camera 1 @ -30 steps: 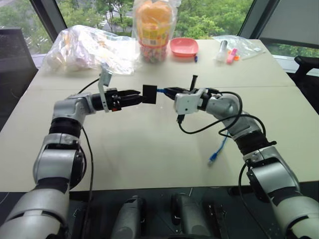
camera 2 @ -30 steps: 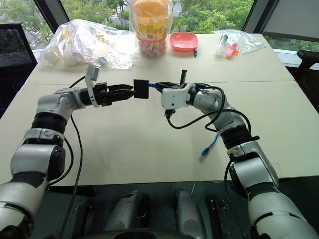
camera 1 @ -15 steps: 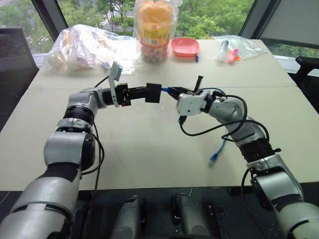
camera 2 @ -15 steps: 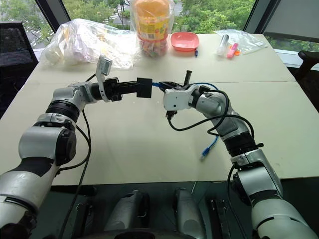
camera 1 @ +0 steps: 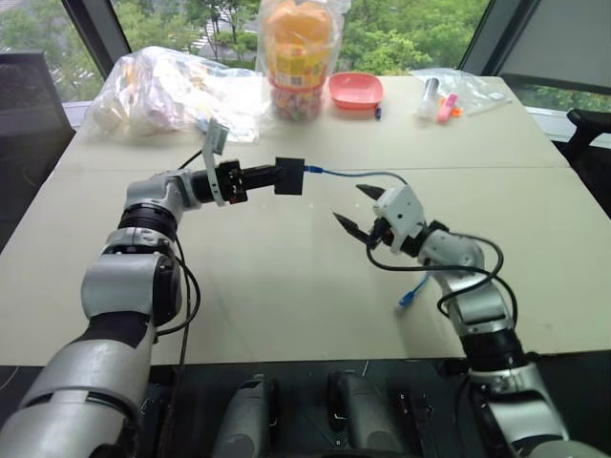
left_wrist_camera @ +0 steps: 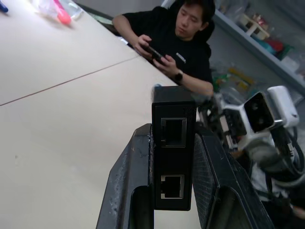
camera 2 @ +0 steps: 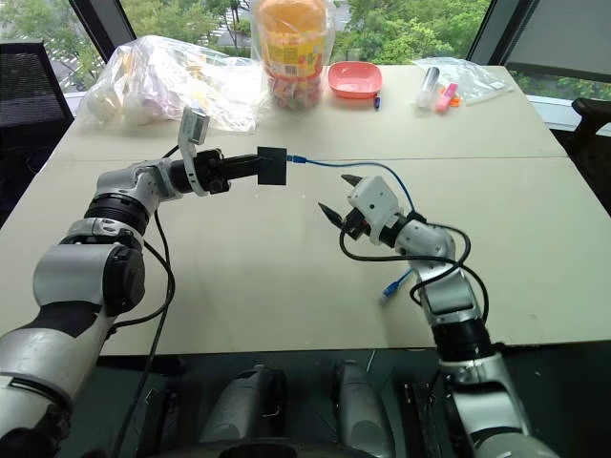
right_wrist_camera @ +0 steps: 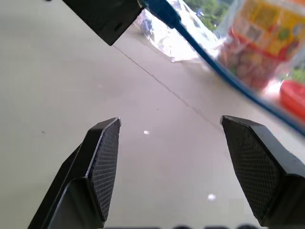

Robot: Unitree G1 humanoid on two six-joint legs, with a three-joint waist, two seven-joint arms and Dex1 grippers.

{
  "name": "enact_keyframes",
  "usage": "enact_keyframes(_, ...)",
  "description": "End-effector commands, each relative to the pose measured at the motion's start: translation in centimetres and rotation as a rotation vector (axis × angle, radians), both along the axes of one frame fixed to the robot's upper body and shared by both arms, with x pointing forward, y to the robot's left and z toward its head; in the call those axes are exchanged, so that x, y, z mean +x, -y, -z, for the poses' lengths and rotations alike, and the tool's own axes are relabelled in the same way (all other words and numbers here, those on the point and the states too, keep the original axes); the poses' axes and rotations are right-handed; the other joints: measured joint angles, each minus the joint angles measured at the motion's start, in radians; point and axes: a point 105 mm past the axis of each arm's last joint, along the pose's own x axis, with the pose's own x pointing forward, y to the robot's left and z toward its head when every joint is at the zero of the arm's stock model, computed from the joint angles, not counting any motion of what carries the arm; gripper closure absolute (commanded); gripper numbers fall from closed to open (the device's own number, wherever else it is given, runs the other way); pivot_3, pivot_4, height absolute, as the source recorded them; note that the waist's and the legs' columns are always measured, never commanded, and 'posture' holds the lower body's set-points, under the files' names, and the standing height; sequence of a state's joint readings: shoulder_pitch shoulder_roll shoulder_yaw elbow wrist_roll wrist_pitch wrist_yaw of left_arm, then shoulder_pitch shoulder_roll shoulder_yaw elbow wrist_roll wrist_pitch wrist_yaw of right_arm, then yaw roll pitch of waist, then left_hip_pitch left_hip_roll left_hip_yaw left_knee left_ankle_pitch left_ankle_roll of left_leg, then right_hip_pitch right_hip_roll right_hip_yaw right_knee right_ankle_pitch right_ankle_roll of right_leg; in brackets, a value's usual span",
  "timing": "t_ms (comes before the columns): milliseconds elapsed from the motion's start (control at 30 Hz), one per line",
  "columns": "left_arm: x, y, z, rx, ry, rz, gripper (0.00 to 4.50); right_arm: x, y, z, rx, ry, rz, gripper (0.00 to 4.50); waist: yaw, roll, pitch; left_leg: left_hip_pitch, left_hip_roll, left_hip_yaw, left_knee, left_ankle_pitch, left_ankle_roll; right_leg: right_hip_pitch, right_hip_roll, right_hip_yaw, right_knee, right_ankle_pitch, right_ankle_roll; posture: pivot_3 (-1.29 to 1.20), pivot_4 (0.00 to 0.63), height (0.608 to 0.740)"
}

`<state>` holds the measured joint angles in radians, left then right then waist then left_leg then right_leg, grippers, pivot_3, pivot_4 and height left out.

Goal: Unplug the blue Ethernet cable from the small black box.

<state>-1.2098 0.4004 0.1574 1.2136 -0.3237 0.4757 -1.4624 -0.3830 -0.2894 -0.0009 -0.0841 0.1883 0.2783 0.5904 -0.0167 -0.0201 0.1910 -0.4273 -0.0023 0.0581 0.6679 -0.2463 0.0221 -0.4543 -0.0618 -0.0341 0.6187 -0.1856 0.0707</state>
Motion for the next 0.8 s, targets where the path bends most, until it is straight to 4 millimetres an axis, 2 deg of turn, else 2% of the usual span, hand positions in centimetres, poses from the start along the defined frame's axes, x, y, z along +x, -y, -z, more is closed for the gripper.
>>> enact_keyframes(33,-0.7,-0.3,-2.8,-0.140,0.032,0.065,4.03,-1.7,-1.5,-3.4,0.371,-0.087,-0.078,0.91,0.001,0.000,0.000,0.000,0.000,0.000,0.000,0.000,0.000,0.000,0.000,0.000,0.001,0.000,0.000,0.00,0.150,0.740)
enact_keyframes(233,-1.6,0.2,-3.0,-0.204,-0.007,0.134,4.03,-2.0,-3.3,-5.2,0.697,-0.197,-0.122,0.91,0.004,0.000,0.000,0.001,0.000,-0.001,0.001,0.000,0.000,0.001,0.000,0.000,0.003,0.000,0.000,0.00,0.150,0.740)
enact_keyframes(433,-2.4,0.8,-2.7,-0.208,-0.014,0.191,4.03,-1.4,-4.0,-6.0,0.750,-0.206,-0.136,0.91,0.004,0.000,0.000,0.000,-0.001,-0.001,0.001,0.000,0.000,0.000,0.000,0.001,0.002,0.000,0.000,0.00,0.150,0.740)
enact_keyframes(567,-2.4,1.1,-2.5,-0.216,-0.026,0.192,4.03,-1.5,-5.3,-7.0,0.752,-0.201,-0.217,0.91,0.002,0.000,0.000,0.001,-0.001,-0.001,0.001,0.000,0.000,0.001,0.000,0.001,0.003,0.000,0.000,0.00,0.150,0.740)
enact_keyframes(800,-2.6,1.1,-2.4,-0.221,-0.030,0.198,4.03,-1.3,-6.1,-7.2,0.774,-0.223,-0.250,0.91,0.001,0.000,0.000,0.001,-0.001,-0.001,0.000,0.000,0.000,0.000,0.000,0.001,0.003,0.000,0.000,0.00,0.150,0.740)
